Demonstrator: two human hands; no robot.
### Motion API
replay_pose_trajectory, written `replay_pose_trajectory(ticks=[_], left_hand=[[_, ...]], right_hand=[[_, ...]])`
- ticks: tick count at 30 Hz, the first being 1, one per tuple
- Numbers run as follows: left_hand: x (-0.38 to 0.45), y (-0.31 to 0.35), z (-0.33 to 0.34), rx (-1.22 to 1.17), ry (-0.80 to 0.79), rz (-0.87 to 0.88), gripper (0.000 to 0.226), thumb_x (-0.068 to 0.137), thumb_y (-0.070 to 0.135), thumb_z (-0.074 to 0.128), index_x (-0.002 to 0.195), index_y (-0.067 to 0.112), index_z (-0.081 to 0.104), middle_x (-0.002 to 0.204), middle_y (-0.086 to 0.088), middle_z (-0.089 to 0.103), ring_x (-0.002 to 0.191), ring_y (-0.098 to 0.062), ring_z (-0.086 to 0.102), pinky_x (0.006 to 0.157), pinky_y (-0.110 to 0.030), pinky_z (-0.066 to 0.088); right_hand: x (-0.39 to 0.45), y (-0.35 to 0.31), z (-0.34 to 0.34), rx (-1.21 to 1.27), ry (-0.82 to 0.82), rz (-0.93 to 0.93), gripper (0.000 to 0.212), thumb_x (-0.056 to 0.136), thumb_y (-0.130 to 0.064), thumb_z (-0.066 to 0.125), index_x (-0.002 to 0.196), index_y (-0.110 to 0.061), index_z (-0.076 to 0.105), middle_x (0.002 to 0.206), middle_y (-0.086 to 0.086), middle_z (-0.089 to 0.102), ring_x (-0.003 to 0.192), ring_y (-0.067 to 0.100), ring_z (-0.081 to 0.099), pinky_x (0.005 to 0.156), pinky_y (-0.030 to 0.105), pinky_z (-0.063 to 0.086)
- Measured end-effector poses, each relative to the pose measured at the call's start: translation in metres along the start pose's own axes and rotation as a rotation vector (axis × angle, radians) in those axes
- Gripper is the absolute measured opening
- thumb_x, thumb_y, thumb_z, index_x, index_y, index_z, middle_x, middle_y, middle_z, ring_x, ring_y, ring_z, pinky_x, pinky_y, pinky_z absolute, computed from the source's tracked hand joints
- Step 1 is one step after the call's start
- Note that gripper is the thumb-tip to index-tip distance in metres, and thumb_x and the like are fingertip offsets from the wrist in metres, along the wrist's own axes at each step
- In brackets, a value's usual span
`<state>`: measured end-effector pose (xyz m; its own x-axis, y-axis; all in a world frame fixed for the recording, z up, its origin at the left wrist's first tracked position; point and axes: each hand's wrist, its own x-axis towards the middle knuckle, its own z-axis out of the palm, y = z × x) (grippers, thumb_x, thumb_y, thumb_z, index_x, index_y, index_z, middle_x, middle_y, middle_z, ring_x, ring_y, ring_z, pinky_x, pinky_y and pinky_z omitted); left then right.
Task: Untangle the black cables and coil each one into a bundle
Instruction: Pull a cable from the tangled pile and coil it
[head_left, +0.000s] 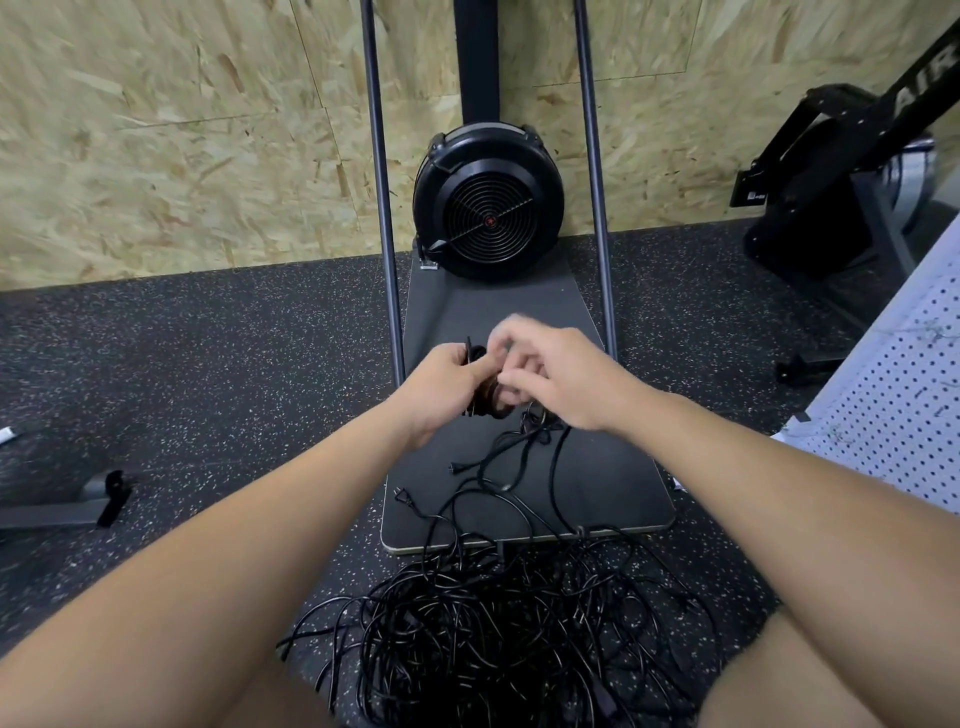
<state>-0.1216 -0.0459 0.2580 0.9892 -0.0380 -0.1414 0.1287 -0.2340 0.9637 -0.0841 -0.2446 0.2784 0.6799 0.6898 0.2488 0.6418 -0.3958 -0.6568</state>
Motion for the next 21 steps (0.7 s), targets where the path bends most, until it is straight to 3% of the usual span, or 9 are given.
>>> replay_pose_trajectory(ticks=[2,4,6,9,11,14,17,19,21], left_hand=[[-0.002,0.004,0.007,-0.087,-0.104,-0.051,0.068,0.115,0.053,0.047,0.111,-0.009,0.075,0.097,-0.020,0.081,0.081,-0.025,0.074,0.084,-0.035,0.063],[-0.002,0.005,0.011,-0.104,-0.163,-0.063,0.069,0.113,0.060,0.044,0.110,-0.001,0.076,0.083,-0.014,0.072,0.073,-0.022,0.063,0.080,-0.030,0.055],[-0.001,0.003,0.012,-0.128,-0.195,-0.037,0.058,0.110,0.060,0.054,0.104,0.006,0.075,0.073,-0.008,0.057,0.068,-0.018,0.049,0.074,-0.028,0.044],[0.003,-0.002,0.010,-0.160,-0.200,-0.011,0.041,0.108,0.048,0.066,0.102,0.007,0.063,0.070,-0.002,0.048,0.066,-0.017,0.043,0.072,-0.031,0.038],[0.003,-0.003,0.008,-0.160,-0.192,-0.006,0.035,0.109,0.041,0.066,0.097,0.009,0.060,0.072,-0.004,0.053,0.067,-0.018,0.047,0.074,-0.033,0.040],[0.003,-0.005,0.003,-0.126,-0.187,-0.004,0.035,0.112,0.035,0.063,0.082,0.017,0.061,0.074,-0.005,0.056,0.068,-0.019,0.050,0.074,-0.030,0.043],[0.006,-0.010,-0.002,-0.130,-0.128,-0.025,0.039,0.113,0.034,0.060,0.076,0.021,0.058,0.071,-0.003,0.052,0.065,-0.018,0.048,0.067,-0.027,0.042],[0.009,-0.011,-0.004,-0.221,-0.073,-0.029,0.036,0.113,0.030,0.060,0.080,0.018,0.062,0.074,-0.005,0.057,0.065,-0.019,0.051,0.072,-0.032,0.045],[0.012,-0.009,-0.004,-0.317,0.013,-0.040,0.031,0.114,0.023,0.059,0.086,0.011,0.066,0.078,-0.008,0.066,0.067,-0.020,0.058,0.074,-0.032,0.052]], right_hand=[[0.000,-0.003,-0.004,0.039,0.123,0.049,0.039,0.100,-0.021,0.080,0.119,-0.026,0.046,0.086,-0.002,0.074,0.068,0.015,0.074,0.072,0.040,0.061],[-0.001,-0.001,-0.009,0.061,0.178,0.119,0.049,0.094,-0.028,0.087,0.116,-0.027,0.043,0.086,0.001,0.072,0.064,0.018,0.074,0.070,0.043,0.061],[-0.003,0.006,-0.011,0.087,0.193,0.178,0.046,0.094,-0.033,0.086,0.115,-0.025,0.045,0.088,0.002,0.073,0.066,0.017,0.075,0.072,0.046,0.062],[-0.005,0.016,-0.009,0.120,0.178,0.240,0.041,0.096,-0.040,0.082,0.117,-0.024,0.051,0.098,-0.002,0.074,0.069,0.007,0.071,0.074,0.038,0.061],[-0.006,0.021,-0.006,0.129,0.121,0.275,0.039,0.098,-0.045,0.078,0.122,-0.026,0.054,0.107,-0.007,0.072,0.077,0.003,0.069,0.080,0.034,0.062],[-0.005,0.029,-0.003,0.163,0.012,0.320,0.037,0.103,-0.042,0.071,0.133,-0.029,0.053,0.122,-0.010,0.069,0.103,0.006,0.073,0.100,0.042,0.061],[-0.004,0.032,-0.004,0.186,-0.091,0.379,0.045,0.104,-0.047,0.069,0.141,-0.030,0.050,0.132,-0.009,0.069,0.115,0.008,0.072,0.106,0.044,0.058],[-0.004,0.031,-0.002,0.075,-0.186,0.404,0.044,0.105,-0.053,0.063,0.140,-0.030,0.049,0.125,-0.011,0.071,0.111,0.006,0.070,0.100,0.039,0.056],[-0.006,0.029,0.000,-0.101,-0.286,0.377,0.032,0.111,-0.052,0.054,0.120,-0.023,0.059,0.101,-0.013,0.076,0.091,0.005,0.069,0.084,0.035,0.052]])
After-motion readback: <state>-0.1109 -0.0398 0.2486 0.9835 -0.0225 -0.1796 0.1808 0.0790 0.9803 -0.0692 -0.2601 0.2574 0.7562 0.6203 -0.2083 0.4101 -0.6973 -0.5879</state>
